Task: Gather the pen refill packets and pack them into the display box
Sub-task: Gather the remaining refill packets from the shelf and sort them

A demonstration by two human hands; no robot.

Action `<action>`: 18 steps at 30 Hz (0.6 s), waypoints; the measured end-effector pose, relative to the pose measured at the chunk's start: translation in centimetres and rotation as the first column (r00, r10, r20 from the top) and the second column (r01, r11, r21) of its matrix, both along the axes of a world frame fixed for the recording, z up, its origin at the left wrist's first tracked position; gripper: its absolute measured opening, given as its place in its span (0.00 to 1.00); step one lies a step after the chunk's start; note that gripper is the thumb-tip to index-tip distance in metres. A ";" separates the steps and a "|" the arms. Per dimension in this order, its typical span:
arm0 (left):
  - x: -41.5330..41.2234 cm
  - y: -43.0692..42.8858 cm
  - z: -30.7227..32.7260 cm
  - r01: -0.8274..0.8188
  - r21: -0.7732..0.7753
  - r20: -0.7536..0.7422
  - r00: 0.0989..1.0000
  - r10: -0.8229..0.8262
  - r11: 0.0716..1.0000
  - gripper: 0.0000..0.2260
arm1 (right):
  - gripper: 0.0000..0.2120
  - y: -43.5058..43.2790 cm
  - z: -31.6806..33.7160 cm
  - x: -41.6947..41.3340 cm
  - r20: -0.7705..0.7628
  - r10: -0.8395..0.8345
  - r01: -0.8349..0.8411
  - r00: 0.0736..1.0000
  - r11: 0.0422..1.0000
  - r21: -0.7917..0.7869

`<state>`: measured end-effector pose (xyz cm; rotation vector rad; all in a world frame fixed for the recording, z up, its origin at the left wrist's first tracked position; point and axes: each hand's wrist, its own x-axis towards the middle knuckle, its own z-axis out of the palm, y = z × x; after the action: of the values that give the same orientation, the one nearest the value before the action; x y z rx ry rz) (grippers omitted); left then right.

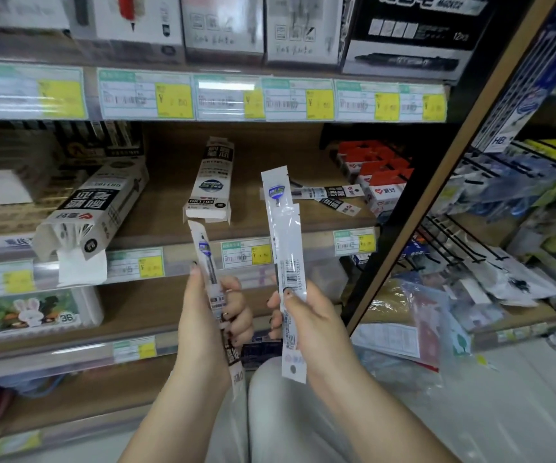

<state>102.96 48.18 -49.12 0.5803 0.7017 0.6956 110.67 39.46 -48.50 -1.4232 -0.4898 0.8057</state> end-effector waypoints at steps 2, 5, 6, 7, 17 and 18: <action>0.0 -0.2 0.4 0.075 0.043 0.042 0.996 -0.077 0.996 0.17 | 0.10 0.1 0.1 0.3 0.023 0.006 -0.006 1.000 1.000 -0.009; 0.2 -0.7 1.4 0.108 0.068 0.107 0.988 -0.115 0.992 0.08 | 0.09 0.2 0.5 0.7 -0.001 0.015 -0.015 1.000 1.000 -0.003; 0.3 -0.9 1.9 0.106 0.052 0.137 0.984 -0.112 0.993 0.08 | 0.09 0.1 0.7 0.8 -0.022 0.017 -0.017 1.000 1.000 -0.001; 0.3 -1.1 2.2 0.097 0.057 0.132 0.986 -0.104 0.994 0.11 | 0.09 0.1 0.9 1.0 -0.038 0.017 -0.017 0.999 1.000 -0.002; 0.3 0.1 0.8 -0.171 0.609 -0.210 0.907 0.366 0.774 0.14 | 0.11 0.2 1.5 2.4 0.088 -0.006 0.007 0.996 1.000 -0.005; 0.4 0.2 0.7 -0.215 0.588 -0.195 0.898 0.394 0.780 0.12 | 0.11 0.3 1.5 2.5 0.100 -0.018 0.019 0.995 1.000 -0.006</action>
<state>103.32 48.35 -48.39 1.1481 0.9045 1.1526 113.20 39.75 -47.01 -1.4773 -0.5505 0.7239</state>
